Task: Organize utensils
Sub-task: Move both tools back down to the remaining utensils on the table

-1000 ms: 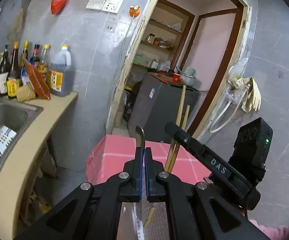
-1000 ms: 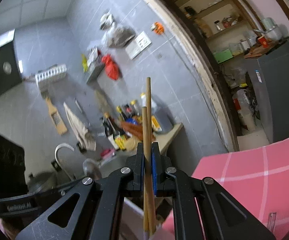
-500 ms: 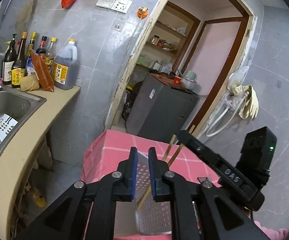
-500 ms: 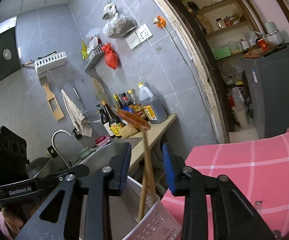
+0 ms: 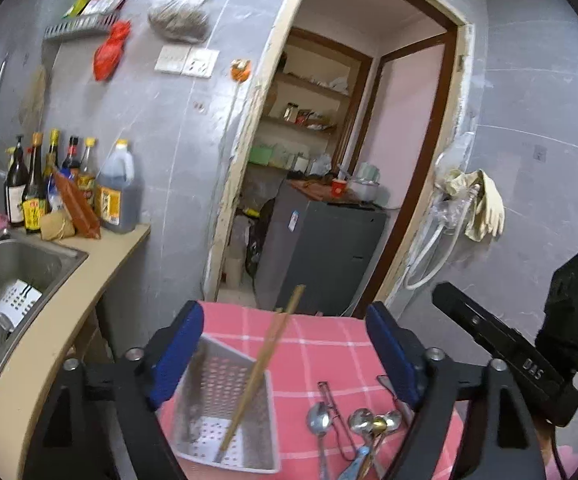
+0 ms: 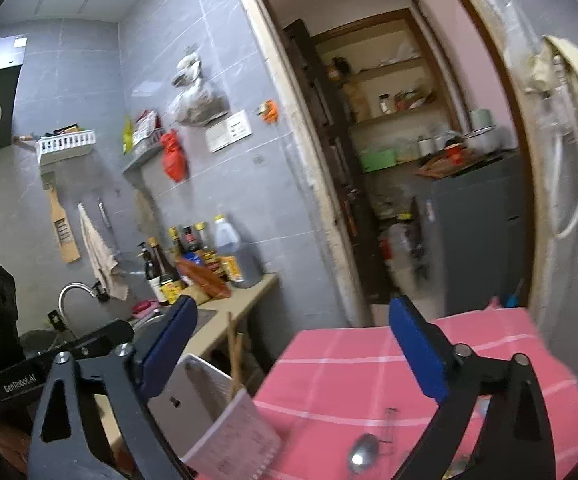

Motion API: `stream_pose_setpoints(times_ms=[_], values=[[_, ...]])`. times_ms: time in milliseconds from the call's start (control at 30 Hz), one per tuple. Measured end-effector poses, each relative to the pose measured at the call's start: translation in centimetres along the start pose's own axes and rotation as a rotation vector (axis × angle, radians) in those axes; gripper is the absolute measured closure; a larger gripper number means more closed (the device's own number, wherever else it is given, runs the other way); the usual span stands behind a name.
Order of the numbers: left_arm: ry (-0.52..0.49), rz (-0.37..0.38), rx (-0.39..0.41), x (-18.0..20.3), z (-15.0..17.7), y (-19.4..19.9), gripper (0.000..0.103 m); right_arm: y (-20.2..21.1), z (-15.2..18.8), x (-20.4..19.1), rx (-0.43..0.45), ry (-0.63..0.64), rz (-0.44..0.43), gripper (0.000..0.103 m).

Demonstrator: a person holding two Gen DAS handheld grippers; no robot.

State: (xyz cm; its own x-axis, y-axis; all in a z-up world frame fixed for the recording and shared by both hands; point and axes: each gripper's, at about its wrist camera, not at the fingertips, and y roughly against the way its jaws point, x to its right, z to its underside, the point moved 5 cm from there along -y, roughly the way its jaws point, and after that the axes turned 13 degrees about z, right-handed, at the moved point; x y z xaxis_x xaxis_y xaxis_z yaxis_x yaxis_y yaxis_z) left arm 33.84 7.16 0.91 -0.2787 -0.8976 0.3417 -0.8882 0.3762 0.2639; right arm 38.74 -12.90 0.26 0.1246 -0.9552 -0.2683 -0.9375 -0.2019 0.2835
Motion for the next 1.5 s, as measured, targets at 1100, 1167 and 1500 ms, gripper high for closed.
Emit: stream_pose_setpoints(times_ms=[1100, 1167, 1500], values=[[-0.045, -0.031, -0.258, 7.9, 13.1, -8.9, 0.0, 1.2, 9.0, 17.6, -0.272, 0.017, 0.186, 0.001], [-0.032, -0.034, -0.281, 7.4, 13.8, -10.0, 0.0, 0.0, 9.8, 18.1, -0.305, 0.003, 0.168, 0.002], [0.023, -0.083, -0.412, 4.3, 16.6, -15.5, 0.014, -6.0, 13.2, 18.1, -0.454, 0.033, 0.098, 0.04]])
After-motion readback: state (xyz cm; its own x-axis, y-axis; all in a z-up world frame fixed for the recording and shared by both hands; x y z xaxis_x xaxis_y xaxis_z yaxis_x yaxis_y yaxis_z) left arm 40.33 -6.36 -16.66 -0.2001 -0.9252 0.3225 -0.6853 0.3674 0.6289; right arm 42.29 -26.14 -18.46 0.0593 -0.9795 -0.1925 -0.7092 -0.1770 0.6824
